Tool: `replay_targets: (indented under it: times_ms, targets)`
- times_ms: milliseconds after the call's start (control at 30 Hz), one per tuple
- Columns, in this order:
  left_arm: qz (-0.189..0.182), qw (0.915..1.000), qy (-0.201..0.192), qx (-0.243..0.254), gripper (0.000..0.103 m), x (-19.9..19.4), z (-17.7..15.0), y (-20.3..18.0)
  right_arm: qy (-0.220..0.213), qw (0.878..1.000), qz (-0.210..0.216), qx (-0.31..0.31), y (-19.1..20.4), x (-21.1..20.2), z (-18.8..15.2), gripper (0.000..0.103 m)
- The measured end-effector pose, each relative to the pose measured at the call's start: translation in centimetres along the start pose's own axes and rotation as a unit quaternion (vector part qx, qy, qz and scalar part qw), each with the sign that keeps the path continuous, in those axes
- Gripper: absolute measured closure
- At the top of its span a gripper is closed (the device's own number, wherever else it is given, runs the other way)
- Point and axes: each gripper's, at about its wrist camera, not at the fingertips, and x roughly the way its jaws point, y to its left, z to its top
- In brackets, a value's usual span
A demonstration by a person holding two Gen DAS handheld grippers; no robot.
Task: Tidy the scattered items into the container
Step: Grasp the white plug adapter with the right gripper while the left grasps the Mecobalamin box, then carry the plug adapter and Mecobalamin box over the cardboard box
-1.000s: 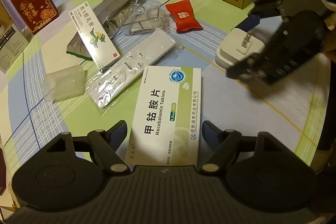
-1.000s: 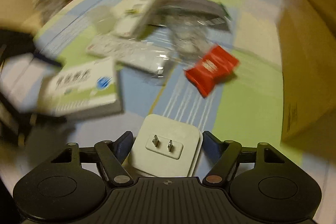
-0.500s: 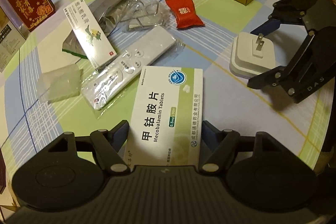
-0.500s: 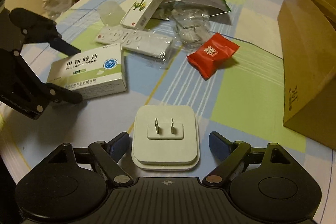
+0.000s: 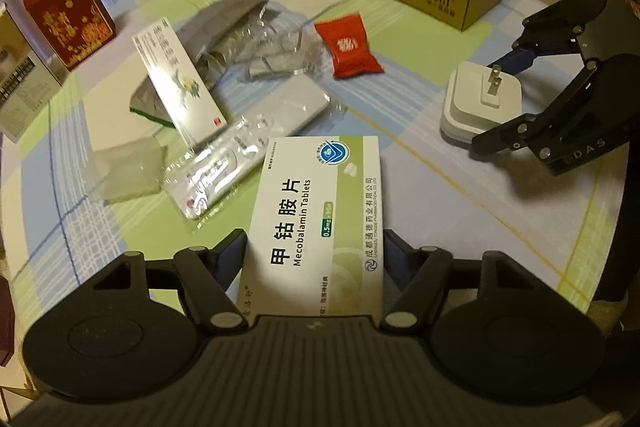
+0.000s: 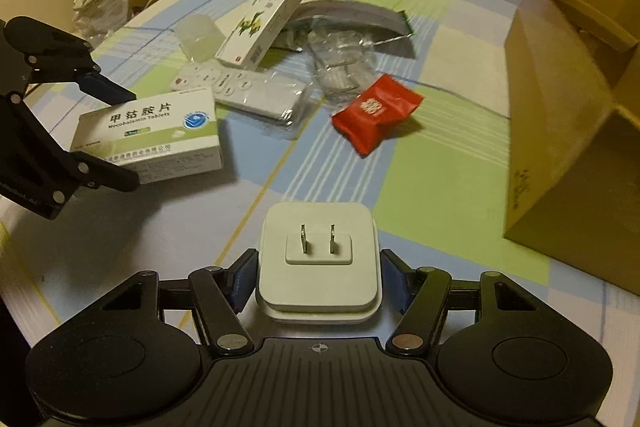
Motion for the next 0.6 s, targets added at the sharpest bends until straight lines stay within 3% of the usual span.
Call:
replay_targets:
  times_ms: [300, 600]
  targets:
    - [0.016, 0.9995, -0.028, 0.008, 0.035, -3.2, 2.4, -1.2, -0.04, 0.999, -0.009, 0.014, -1.2, -4.3, 0.2, 0.036]
    - [0.017, 0.9962, -0.075, 0.041, 0.035, -6.1, 8.5, -4.1, -0.089, 0.995, -0.031, 0.036, -4.9, -10.7, 0.9, 0.036]
